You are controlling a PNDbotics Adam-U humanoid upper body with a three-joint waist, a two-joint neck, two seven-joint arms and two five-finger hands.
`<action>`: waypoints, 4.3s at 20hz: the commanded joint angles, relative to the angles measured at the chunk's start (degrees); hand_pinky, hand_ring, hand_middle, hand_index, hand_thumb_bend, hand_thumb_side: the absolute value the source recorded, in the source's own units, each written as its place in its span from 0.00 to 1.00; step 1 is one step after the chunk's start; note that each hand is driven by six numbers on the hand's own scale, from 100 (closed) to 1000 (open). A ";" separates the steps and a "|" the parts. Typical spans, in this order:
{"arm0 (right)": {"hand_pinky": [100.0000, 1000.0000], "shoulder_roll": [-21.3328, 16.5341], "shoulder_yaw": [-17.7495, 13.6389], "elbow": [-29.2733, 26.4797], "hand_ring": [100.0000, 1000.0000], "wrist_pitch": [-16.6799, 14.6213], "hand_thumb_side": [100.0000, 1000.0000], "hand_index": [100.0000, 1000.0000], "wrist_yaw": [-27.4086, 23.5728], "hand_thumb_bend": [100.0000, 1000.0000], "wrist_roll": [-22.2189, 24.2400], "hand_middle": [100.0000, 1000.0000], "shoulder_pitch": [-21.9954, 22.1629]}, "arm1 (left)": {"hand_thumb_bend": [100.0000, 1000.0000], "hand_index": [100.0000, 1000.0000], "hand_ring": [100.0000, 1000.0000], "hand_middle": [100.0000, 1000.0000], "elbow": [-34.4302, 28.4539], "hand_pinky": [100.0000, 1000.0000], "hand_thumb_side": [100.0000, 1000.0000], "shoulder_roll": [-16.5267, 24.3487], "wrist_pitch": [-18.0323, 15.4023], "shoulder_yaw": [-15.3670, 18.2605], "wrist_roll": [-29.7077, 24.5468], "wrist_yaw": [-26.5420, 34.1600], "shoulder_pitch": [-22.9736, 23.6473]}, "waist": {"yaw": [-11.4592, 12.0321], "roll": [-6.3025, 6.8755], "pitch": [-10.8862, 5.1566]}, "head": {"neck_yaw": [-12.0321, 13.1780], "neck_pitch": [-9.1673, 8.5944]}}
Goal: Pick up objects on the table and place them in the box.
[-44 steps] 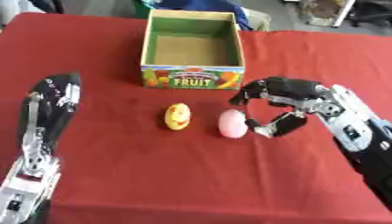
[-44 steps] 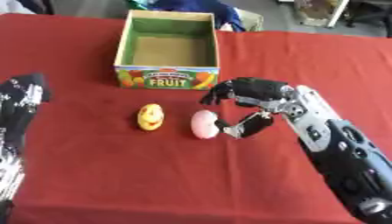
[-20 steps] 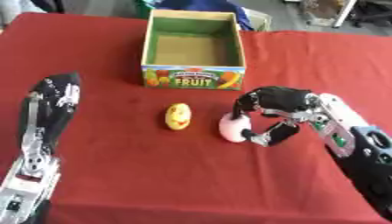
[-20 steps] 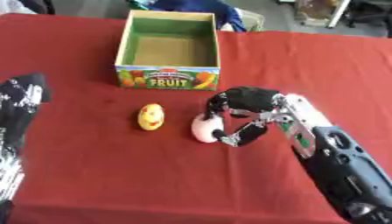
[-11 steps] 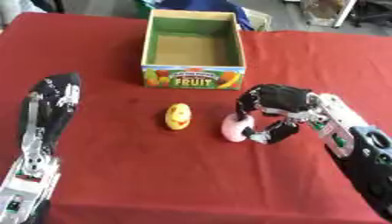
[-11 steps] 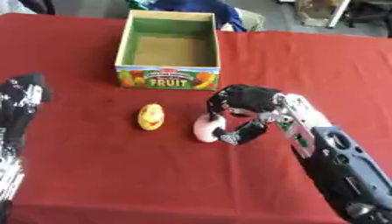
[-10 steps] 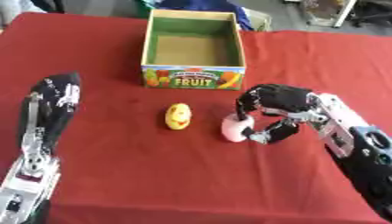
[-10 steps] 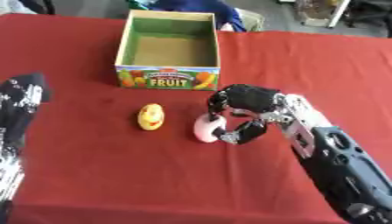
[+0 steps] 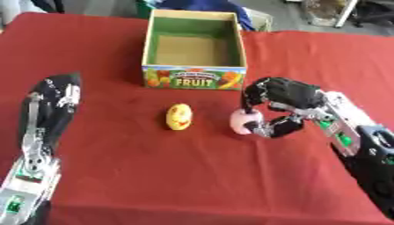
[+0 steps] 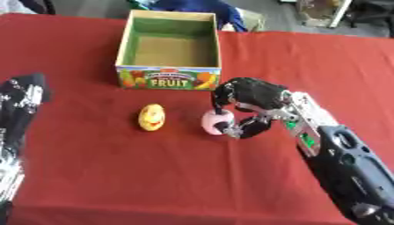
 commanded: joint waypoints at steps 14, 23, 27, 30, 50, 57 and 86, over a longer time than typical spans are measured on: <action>0.61 -2.34 -5.16 0.82 0.51 5.92 0.11 0.08 -9.42 0.00 2.55 0.51 -14.89 | 0.18 0.61 0.54 0.49 -1.00 0.58 0.48 0.00 -0.04 -0.13 -0.18 0.36 -0.95 | 1.23 0.71 -0.49 | -0.26 -0.35; 0.61 3.29 -11.71 15.77 0.50 7.40 0.10 0.09 4.57 0.00 -3.67 0.50 -21.93 | 0.19 0.61 0.54 0.49 -2.13 0.58 0.47 -1.54 0.09 -1.34 -1.42 0.83 -5.51 | 7.23 1.16 1.61 | -5.64 -3.70; 0.60 4.65 -15.11 20.93 0.50 9.69 0.09 0.09 11.05 0.00 -7.28 0.50 -23.45 | 0.19 0.61 0.54 0.49 -2.84 0.58 0.47 -2.03 0.26 -2.29 -2.42 1.06 -8.37 | 10.72 0.95 2.93 | -8.38 -5.56; 0.60 5.28 -17.71 24.09 0.50 12.43 0.08 0.10 14.59 0.00 -10.81 0.50 -24.39 | 0.19 0.61 0.54 0.49 -3.26 0.58 0.46 -2.06 0.47 -2.92 -3.22 1.20 -9.92 | 12.93 0.68 3.80 | -10.12 -6.87; 0.66 6.13 -20.30 30.56 0.64 19.79 0.22 0.75 26.40 0.00 -11.90 0.66 -24.89 | 0.19 0.62 0.54 0.49 -3.39 0.58 0.47 -2.05 0.75 -3.73 -4.46 1.34 -11.26 | 15.51 0.08 4.27 | -11.84 -8.23; 0.68 5.34 -19.77 27.95 0.67 18.42 0.22 0.82 24.49 0.00 -9.80 0.68 -25.27 | 0.19 0.62 0.54 0.49 -3.37 0.58 0.46 -2.02 0.73 -3.64 -4.40 1.31 -11.08 | 15.30 0.12 4.17 | -11.85 -8.16; 0.68 -4.76 -1.12 -9.71 0.70 7.51 0.19 0.85 -18.00 0.00 16.98 0.76 -10.55 | 0.20 0.61 0.54 0.49 -2.38 0.58 0.46 -0.75 0.55 -2.76 -3.48 0.75 -7.35 | 10.13 0.47 1.70 | -10.23 -4.95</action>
